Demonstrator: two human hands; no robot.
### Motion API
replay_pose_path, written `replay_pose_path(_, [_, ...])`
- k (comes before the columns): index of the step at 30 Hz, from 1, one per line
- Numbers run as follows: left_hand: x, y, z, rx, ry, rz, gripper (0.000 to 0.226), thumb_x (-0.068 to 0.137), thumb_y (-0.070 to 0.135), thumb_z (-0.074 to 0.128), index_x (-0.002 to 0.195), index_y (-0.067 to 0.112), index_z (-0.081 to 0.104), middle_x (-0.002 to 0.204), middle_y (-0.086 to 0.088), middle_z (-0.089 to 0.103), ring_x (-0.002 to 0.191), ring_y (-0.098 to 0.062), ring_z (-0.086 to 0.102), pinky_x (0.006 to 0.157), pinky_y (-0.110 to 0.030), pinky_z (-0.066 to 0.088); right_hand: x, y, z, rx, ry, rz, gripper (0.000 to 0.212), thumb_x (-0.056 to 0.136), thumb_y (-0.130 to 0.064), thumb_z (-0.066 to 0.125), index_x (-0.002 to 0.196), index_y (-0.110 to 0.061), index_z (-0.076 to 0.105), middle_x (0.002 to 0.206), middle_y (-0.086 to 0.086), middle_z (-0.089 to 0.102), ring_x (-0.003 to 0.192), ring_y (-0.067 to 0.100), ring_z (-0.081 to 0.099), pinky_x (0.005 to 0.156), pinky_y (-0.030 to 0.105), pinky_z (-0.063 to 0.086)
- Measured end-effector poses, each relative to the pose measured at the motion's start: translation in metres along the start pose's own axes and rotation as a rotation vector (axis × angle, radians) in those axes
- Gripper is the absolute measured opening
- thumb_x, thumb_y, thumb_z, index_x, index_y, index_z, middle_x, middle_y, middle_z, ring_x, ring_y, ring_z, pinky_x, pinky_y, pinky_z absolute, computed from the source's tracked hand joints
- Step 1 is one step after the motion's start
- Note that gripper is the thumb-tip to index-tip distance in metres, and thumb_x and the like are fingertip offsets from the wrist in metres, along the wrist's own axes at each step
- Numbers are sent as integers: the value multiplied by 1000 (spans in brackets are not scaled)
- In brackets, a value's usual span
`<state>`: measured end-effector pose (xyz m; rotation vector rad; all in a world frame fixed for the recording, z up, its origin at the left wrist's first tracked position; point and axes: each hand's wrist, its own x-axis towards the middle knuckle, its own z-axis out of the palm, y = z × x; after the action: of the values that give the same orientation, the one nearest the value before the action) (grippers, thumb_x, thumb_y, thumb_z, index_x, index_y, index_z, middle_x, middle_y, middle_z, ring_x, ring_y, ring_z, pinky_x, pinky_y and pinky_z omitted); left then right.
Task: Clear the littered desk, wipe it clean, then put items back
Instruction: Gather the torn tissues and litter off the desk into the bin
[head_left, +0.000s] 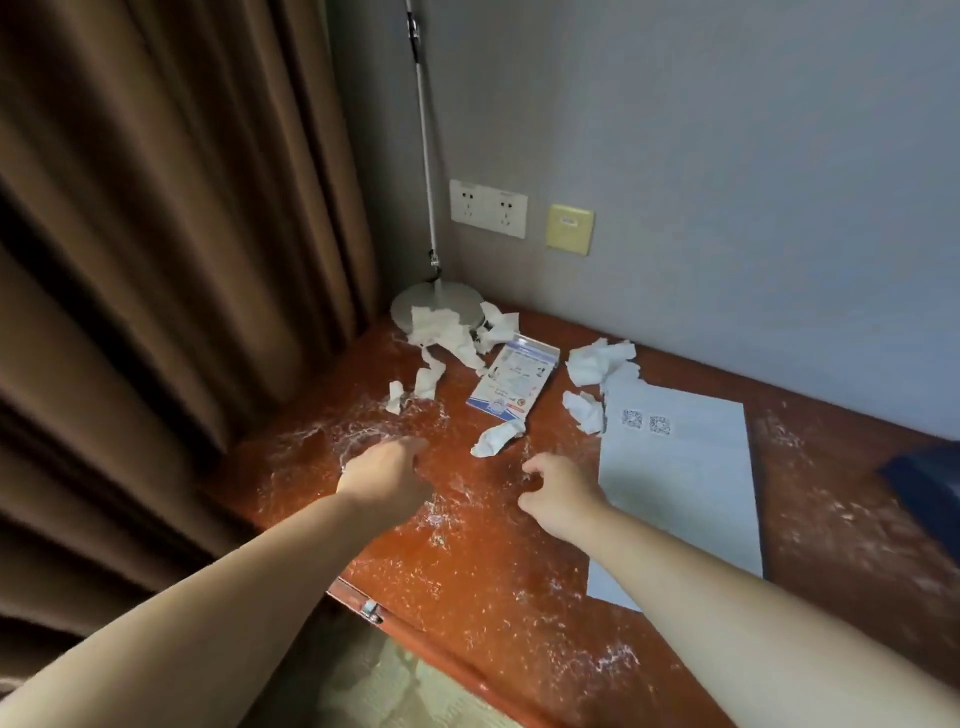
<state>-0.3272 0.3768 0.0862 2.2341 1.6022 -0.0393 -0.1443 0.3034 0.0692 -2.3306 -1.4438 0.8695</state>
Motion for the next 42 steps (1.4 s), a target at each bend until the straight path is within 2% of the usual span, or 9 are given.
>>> replay_pose_path(9, [51, -31, -5, 36, 57, 60, 53, 86, 31, 59, 137, 21, 47, 144, 0, 43, 138, -22, 26, 112, -40, 26, -4, -9, 28, 65, 68, 205, 49, 87, -21, 58, 135, -24, 48, 136, -1, 52, 113, 22, 57, 90, 30, 48])
replay_pose_path(13, [70, -35, 3, -15, -2, 31, 56, 85, 32, 59, 138, 23, 45, 140, -5, 46, 128, -25, 41, 106, -39, 36, 16, -4, 21, 59, 87, 219, 49, 87, -20, 57, 135, -22, 47, 136, 1, 52, 111, 23, 59, 90, 32, 50])
replay_pose_path(17, [86, -42, 7, -78, -34, 10, 69, 79, 30, 63, 143, 32, 36, 132, -12, 50, 94, -25, 62, 81, -36, 55, 43, -8, 18, 68, 79, 182, 49, 87, -23, 61, 134, -21, 49, 137, 0, 52, 121, 20, 52, 96, 29, 45])
replay_pose_path(23, [114, -69, 5, -173, 172, -50, 92, 81, 16, 65, 149, 33, 5, 122, -8, 56, 93, -20, 54, 73, -33, 51, 81, -23, 27, 39, 116, 137, 72, 83, -50, 63, 144, -25, 34, 147, 0, 41, 133, 23, 42, 99, 33, 45])
replay_pose_path(25, [125, -80, 0, -209, 224, -54, 100, 78, 14, 72, 150, 27, 4, 125, -9, 53, 104, -24, 52, 79, -39, 51, 92, -30, 34, 13, 119, 148, 79, 81, -56, 61, 146, -25, 29, 151, -1, 34, 137, 24, 36, 101, 34, 44])
replay_pose_path(30, [182, -100, -5, -92, -29, -1, 96, 78, 17, 74, 150, 29, 11, 148, -7, 31, 130, -26, 40, 99, -35, 42, 126, -43, 51, 10, 153, 221, 73, 82, -48, 66, 143, -21, 36, 146, 2, 39, 133, 22, 40, 99, 32, 43])
replay_pose_path(33, [220, -98, -3, 6, -172, 136, 101, 77, 17, 74, 150, 28, 6, 151, -5, 21, 135, -26, 30, 106, -34, 34, 145, -46, 62, 96, 175, 338, 58, 83, -38, 68, 134, -21, 47, 132, 1, 51, 117, 20, 52, 94, 32, 45])
replay_pose_path(37, [253, -94, 3, 158, -235, 337, 92, 82, 10, 67, 150, 29, 8, 134, -6, 32, 121, -24, 40, 96, -31, 40, 162, -55, 69, 66, 154, 513, 31, 91, -18, 54, 122, -18, 54, 121, 5, 54, 101, 21, 57, 88, 35, 51])
replay_pose_path(42, [282, -90, 12, 138, -391, 530, 74, 85, 6, 61, 147, 25, 25, 127, -8, 48, 116, -27, 49, 93, -33, 45, 165, -69, 86, 58, 289, 492, 24, 92, -6, 43, 105, -14, 62, 116, 7, 58, 99, 24, 56, 85, 32, 49])
